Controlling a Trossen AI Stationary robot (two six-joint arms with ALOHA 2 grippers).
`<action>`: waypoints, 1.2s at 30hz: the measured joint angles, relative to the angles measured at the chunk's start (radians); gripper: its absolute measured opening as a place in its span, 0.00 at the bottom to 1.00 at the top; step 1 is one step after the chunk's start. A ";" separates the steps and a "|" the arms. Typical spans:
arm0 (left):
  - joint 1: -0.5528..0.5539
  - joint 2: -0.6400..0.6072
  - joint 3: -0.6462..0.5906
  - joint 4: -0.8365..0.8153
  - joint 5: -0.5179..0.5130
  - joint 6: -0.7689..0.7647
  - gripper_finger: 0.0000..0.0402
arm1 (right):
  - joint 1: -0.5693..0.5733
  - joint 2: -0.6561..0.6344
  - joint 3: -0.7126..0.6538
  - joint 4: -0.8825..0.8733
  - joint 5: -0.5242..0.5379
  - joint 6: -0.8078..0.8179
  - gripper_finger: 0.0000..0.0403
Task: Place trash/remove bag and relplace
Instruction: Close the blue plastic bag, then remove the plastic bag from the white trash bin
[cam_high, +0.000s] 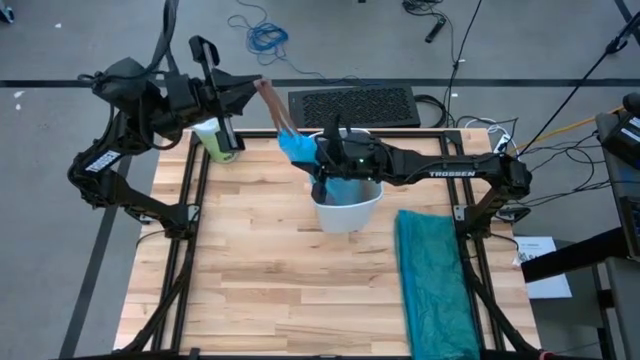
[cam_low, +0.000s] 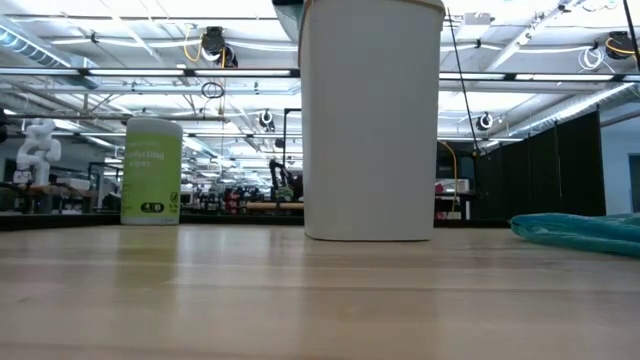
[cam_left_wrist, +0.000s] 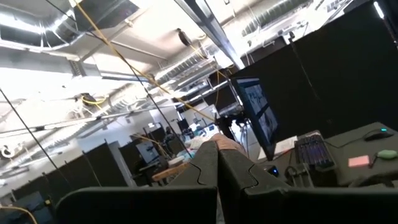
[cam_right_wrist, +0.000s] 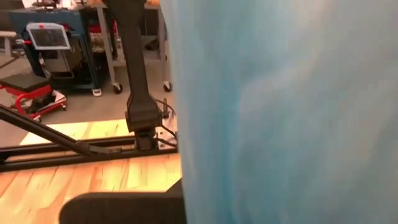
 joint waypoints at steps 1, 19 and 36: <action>0.000 0.000 0.005 -0.009 0.000 -0.013 0.00 | 0.000 0.000 0.000 -0.004 0.001 0.002 0.00; 0.000 -0.006 0.017 -0.059 -0.010 -0.091 0.31 | 0.002 -0.099 -0.009 0.024 0.000 -0.052 0.00; 0.000 -0.025 0.013 -0.212 -0.071 -0.097 0.41 | -0.014 -0.195 0.087 0.110 -0.002 -0.123 0.00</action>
